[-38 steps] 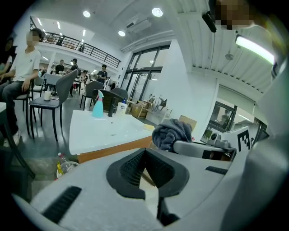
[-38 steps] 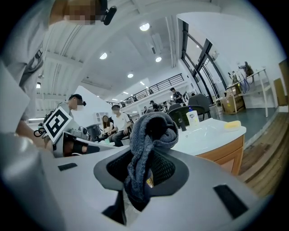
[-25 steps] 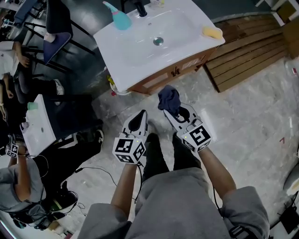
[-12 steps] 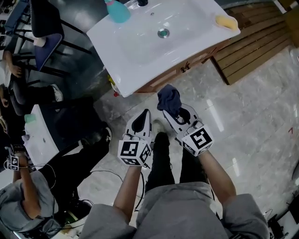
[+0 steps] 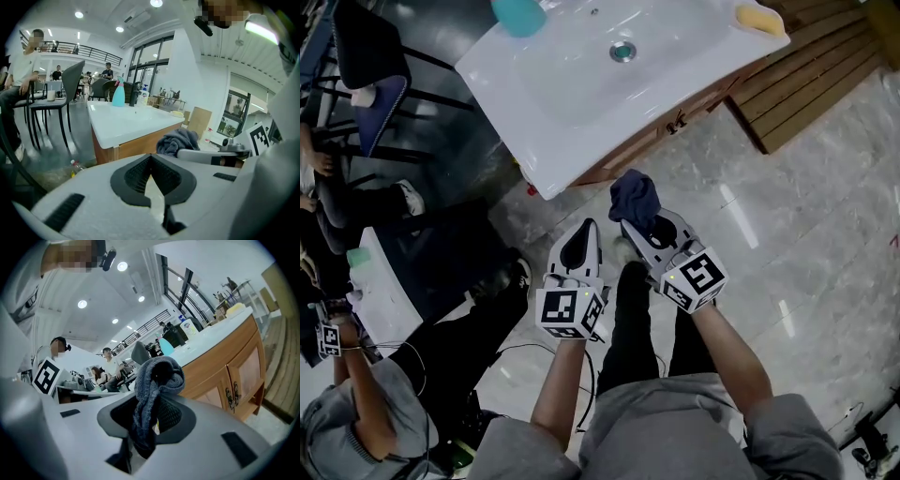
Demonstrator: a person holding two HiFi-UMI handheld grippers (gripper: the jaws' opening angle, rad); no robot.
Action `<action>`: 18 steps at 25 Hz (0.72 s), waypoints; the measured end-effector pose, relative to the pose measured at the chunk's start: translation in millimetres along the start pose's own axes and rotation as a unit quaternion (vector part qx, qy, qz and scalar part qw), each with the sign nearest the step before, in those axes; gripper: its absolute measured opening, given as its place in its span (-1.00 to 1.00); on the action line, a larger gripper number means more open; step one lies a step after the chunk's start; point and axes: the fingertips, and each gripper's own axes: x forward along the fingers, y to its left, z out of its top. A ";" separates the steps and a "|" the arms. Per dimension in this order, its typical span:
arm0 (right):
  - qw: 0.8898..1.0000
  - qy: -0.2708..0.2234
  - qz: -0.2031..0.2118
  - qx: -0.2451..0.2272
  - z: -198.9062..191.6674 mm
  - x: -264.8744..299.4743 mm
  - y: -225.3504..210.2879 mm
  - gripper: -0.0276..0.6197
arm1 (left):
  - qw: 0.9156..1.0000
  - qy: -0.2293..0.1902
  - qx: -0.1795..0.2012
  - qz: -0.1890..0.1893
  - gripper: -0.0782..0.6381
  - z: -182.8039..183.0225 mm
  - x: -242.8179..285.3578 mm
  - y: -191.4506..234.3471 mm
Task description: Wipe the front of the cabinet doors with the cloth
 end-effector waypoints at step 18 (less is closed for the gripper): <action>0.990 -0.043 -0.022 0.133 -85.3 77.8 -44.3 -0.62 | 0.999 0.001 0.039 0.008 -0.76 -39.4 29.1 37.3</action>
